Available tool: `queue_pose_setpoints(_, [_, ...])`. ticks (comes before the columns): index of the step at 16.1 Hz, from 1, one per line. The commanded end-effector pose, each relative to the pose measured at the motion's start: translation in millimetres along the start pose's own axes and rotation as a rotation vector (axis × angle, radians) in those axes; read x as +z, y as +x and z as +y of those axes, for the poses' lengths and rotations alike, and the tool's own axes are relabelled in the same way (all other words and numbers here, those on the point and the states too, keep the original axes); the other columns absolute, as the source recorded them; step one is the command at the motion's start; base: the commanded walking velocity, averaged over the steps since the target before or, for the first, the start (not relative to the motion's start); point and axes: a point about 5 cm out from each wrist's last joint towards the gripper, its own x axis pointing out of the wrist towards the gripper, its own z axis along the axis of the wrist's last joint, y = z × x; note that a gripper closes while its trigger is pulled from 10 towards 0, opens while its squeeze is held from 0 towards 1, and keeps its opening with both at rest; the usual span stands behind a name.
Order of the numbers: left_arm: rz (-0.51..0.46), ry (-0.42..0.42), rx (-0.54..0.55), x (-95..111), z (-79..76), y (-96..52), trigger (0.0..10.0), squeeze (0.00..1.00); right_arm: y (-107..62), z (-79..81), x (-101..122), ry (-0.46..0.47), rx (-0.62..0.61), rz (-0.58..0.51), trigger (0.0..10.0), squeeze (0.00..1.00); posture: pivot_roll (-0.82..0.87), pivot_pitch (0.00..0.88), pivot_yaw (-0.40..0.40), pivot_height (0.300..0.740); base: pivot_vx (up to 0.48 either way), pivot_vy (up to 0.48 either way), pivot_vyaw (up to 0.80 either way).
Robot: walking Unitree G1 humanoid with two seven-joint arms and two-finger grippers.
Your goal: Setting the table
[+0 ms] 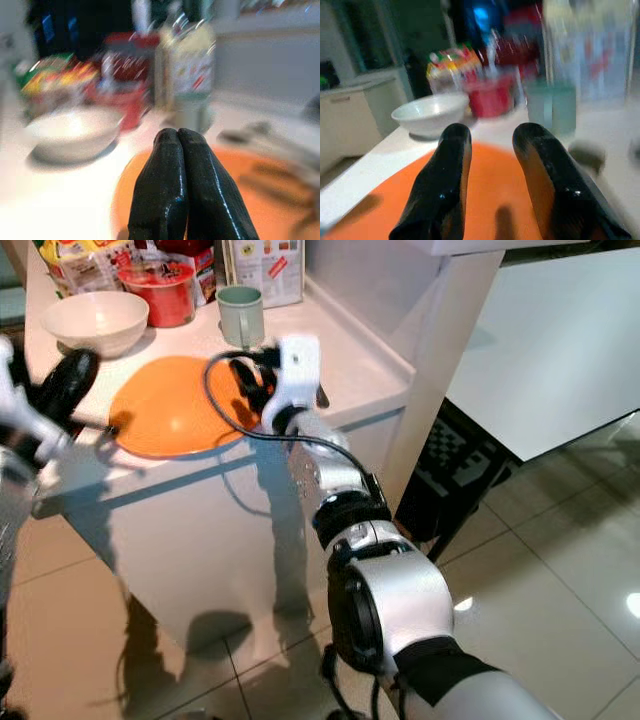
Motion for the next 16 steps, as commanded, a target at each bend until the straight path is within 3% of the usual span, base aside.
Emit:
queue_pose_setpoints(1, [0.025, 0.009, 0.073, -7.4, 14.7, -8.2, 10.0, 0.0, -9.5, -12.0, -4.9, -0.066, -0.007, 0.004, 10.0, 0.0, 0.27, 0.063, -0.06, 0.74, 0.0, 0.0, 0.0])
queue_pose_setpoints(2, [0.051, 0.01, 0.107, -14.5, 21.6, -13.5, 10.0, 1.0, -17.2, -22.2, -12.0, -0.083, -0.032, 0.03, 10.0, 0.0, 0.26, 0.064, -0.064, 0.74, 0.0, 0.0, 0.0])
queue_pose_setpoints(4, [0.157, -0.001, 0.195, -44.1, 38.6, -34.5, 10.0, 1.0, -51.6, -61.5, -40.9, -0.125, -0.174, 0.155, 10.0, 0.0, 0.25, 0.068, -0.067, 0.74, 0.0, 0.0, 0.0])
queue_pose_setpoints(5, [0.172, -0.003, 0.206, -49.3, 38.2, -37.4, 10.0, 1.0, -57.6, -68.8, -43.6, -0.142, -0.211, 0.17, 10.0, 0.0, 0.25, 0.066, -0.065, 0.74, 0.0, 0.0, 0.0])
queue_pose_setpoints(9, [0.184, 0.01, 0.135, -54.4, 25.6, -27.2, 10.0, 1.0, -53.5, -62.1, -39.2, -0.156, -0.2, 0.131, 10.0, 0.0, 0.23, 0.062, -0.058, 0.74, 0.0, 0.0, 0.0])
queue_pose_setpoints(10, [0.168, 0.0, 0.11, -51.9, 21.4, -22.7, 10.0, 0.0, -51.9, -59.2, -39.0, -0.157, -0.194, 0.126, 10.0, 0.0, 0.23, 0.062, -0.057, 0.74, 0.0, 0.0, 0.0])
queue_pose_setpoints(11, [0.136, -0.014, 0.11, -47.5, 20.2, -18.0, 0.0, 0.0, -51.0, -57.4, -39.3, -0.153, -0.195, 0.123, 10.0, 0.0, 0.23, 0.063, -0.055, 0.74, 0.0, 0.0, 0.0])
queue_pose_setpoints(16, [0.123, -0.019, 0.068, -46.3, 11.6, -11.8, 0.0, 0.0, -50.6, -53.2, -40.7, -0.15, -0.194, 0.115, 10.0, 0.0, 0.23, 0.063, -0.048, 0.74, 0.0, 0.0, 0.0])
